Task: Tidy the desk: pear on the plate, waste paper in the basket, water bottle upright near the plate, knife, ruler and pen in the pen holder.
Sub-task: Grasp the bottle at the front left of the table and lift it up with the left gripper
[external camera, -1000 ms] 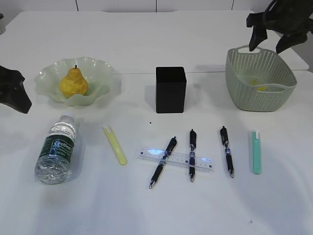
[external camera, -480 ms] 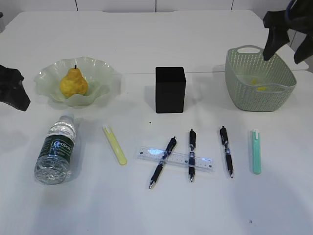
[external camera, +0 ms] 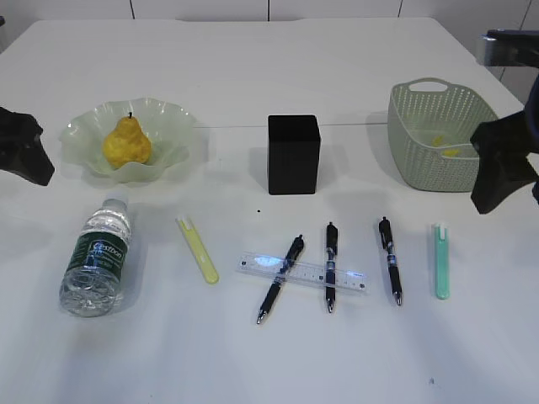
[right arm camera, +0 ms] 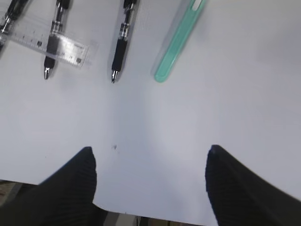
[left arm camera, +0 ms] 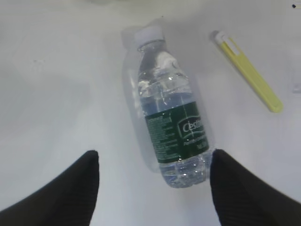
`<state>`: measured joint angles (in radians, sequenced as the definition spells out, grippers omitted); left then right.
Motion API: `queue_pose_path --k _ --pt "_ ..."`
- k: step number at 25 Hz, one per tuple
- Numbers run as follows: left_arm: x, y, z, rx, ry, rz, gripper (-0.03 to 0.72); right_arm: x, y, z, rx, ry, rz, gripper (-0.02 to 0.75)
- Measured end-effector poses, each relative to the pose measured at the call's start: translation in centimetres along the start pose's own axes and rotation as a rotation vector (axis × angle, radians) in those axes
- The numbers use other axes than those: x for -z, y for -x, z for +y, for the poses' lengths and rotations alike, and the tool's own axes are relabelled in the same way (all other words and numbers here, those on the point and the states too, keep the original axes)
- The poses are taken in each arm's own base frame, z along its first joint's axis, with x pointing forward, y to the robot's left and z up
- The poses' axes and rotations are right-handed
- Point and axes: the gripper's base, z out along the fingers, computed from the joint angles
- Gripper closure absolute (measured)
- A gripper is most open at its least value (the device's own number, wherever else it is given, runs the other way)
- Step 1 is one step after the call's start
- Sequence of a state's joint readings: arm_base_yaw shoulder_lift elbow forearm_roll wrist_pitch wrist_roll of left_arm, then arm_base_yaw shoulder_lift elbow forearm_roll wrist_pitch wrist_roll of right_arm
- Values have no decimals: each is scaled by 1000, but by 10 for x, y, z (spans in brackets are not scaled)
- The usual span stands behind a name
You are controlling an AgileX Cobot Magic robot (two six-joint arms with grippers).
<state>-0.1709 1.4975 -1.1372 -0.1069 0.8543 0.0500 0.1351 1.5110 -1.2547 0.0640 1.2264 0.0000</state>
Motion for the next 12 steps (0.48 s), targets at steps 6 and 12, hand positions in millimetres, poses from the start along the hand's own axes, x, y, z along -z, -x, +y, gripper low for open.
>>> queue_pose_path --k 6,12 --pt "0 -3 -9 41 -65 31 169 11 -12 7 77 -8 -66 202" --pt "-1 -5 -36 11 -67 37 169 8 -8 6 151 -18 -76 202"
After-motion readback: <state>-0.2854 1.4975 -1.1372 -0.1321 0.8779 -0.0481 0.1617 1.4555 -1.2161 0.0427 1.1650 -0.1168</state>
